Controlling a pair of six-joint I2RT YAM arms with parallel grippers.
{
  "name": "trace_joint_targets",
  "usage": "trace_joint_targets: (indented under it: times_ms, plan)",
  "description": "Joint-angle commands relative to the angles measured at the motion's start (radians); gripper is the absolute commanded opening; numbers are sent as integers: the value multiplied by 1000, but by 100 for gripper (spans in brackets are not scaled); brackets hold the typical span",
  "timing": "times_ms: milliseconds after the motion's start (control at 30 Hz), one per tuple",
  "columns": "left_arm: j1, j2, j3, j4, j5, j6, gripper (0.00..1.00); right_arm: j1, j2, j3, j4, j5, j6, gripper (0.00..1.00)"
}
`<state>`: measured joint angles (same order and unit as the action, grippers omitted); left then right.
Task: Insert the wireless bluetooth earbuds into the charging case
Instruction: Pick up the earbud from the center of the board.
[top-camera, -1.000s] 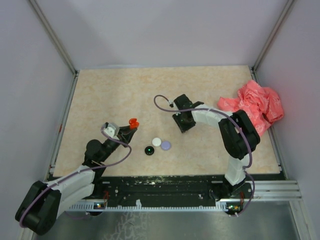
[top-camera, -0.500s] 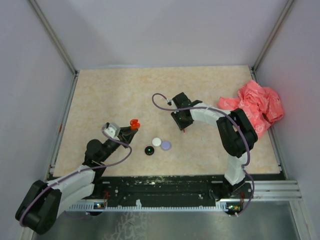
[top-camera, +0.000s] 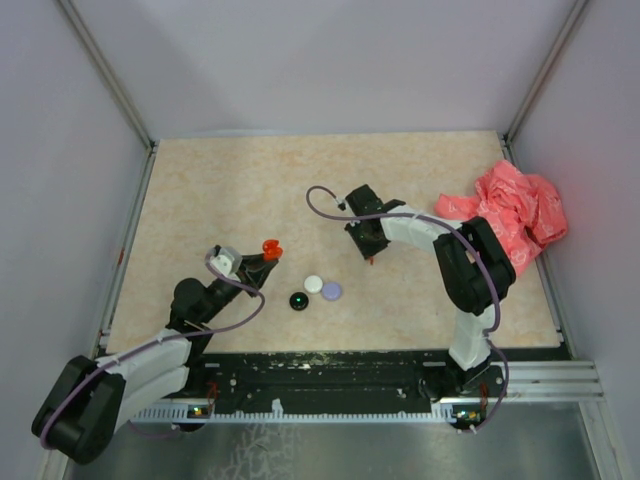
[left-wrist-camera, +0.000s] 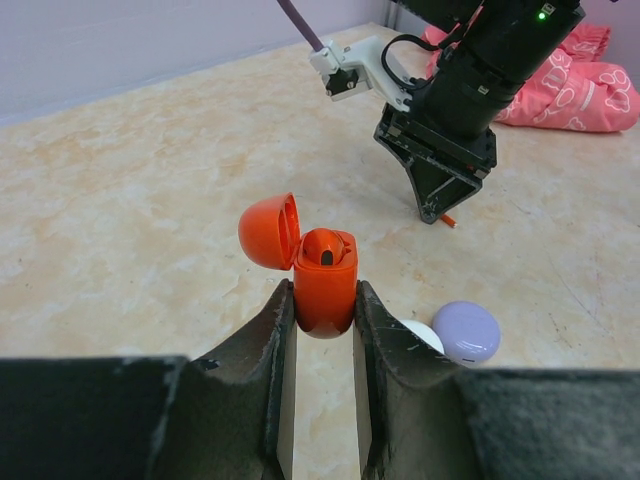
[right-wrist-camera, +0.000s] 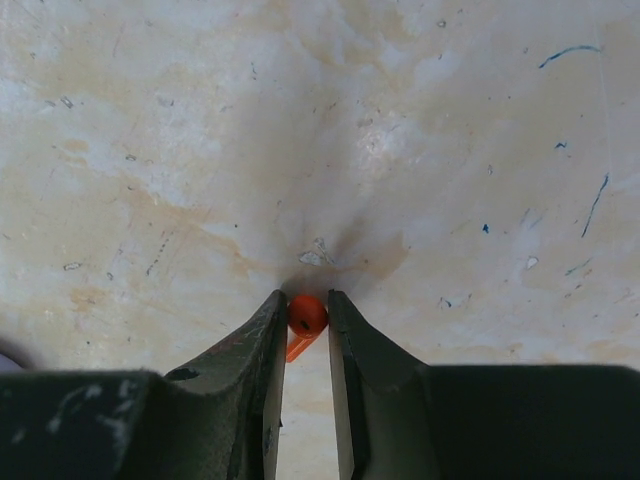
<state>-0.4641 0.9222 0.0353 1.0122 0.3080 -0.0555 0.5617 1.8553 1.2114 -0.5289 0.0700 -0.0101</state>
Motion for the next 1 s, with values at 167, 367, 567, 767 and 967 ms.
trace_joint_targets:
  times_ms: [167, 367, 567, 767, 967]
  plan:
    - [5, 5, 22, 59, 41, -14, 0, -14, -51, -12, -47, 3, 9, 33]
    - [5, 18, 27, 64, 57, -13, 0, -14, -47, -10, -61, -25, -15, 35]
    - [4, 33, 31, 71, 73, -14, 0, -13, -34, -9, -75, -16, -38, 29]
    - [5, 46, 32, 84, 91, -11, 0, -16, -40, -5, -79, 4, -43, 20]
    - [5, 42, 27, 112, 114, -16, 0, -1, -109, -1, -86, 34, -22, 11]
